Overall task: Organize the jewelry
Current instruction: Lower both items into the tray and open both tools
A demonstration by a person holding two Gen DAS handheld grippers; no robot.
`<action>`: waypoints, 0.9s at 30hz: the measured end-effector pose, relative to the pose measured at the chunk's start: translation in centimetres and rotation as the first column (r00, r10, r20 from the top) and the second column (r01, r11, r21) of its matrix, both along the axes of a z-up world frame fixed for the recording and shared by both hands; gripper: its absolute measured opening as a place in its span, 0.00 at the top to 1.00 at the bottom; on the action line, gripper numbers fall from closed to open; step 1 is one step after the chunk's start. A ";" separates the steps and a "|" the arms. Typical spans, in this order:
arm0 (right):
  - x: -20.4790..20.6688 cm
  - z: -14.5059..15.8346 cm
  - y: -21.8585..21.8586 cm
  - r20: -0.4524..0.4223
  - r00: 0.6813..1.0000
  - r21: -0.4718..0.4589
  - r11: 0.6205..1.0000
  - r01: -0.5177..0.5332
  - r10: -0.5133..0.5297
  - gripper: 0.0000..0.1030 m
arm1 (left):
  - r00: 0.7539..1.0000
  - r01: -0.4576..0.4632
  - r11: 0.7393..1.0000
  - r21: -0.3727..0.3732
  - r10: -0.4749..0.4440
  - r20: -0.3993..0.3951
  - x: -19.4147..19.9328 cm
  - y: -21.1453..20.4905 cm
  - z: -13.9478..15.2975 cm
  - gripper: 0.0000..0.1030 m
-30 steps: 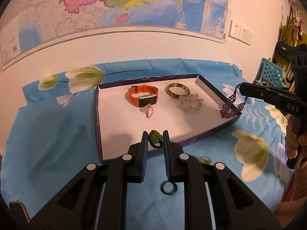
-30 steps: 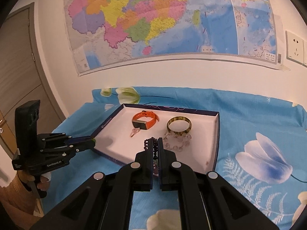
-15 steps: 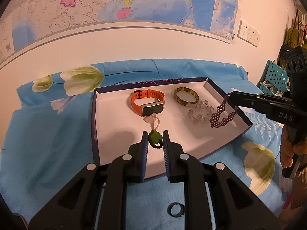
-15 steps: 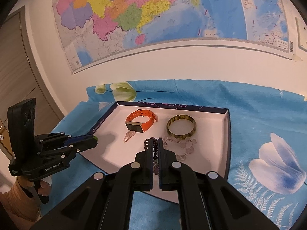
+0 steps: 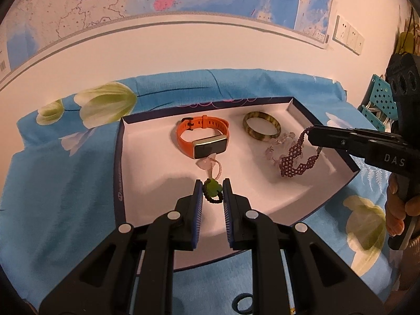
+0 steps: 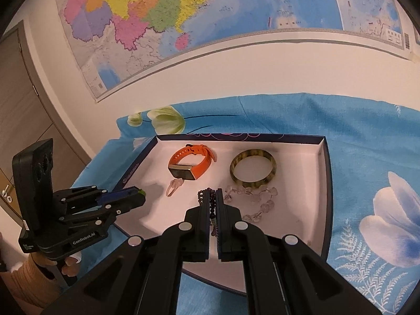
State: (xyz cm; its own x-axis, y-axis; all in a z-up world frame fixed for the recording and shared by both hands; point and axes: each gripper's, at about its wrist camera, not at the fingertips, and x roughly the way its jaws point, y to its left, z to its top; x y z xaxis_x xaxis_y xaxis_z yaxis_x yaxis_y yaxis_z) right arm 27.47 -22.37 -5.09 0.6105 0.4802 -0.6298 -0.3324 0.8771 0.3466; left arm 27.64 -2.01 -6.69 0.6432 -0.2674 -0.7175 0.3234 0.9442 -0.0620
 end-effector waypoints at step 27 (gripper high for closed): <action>2.5 -2.0 -1.4 -0.064 0.993 -0.045 0.994 0.098 -0.101 0.93 | 0.998 0.003 0.999 0.042 0.000 -0.060 2.5 -1.4 -2.0 0.84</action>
State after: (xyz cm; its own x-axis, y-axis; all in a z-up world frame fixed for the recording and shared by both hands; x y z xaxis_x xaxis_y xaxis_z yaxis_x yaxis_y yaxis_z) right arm 29.94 -23.74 -7.14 0.6099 0.3918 -0.6888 -0.2205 0.9188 0.3274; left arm 30.09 -3.42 -8.69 0.5987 -0.2374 -0.7650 0.3218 0.9459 -0.0418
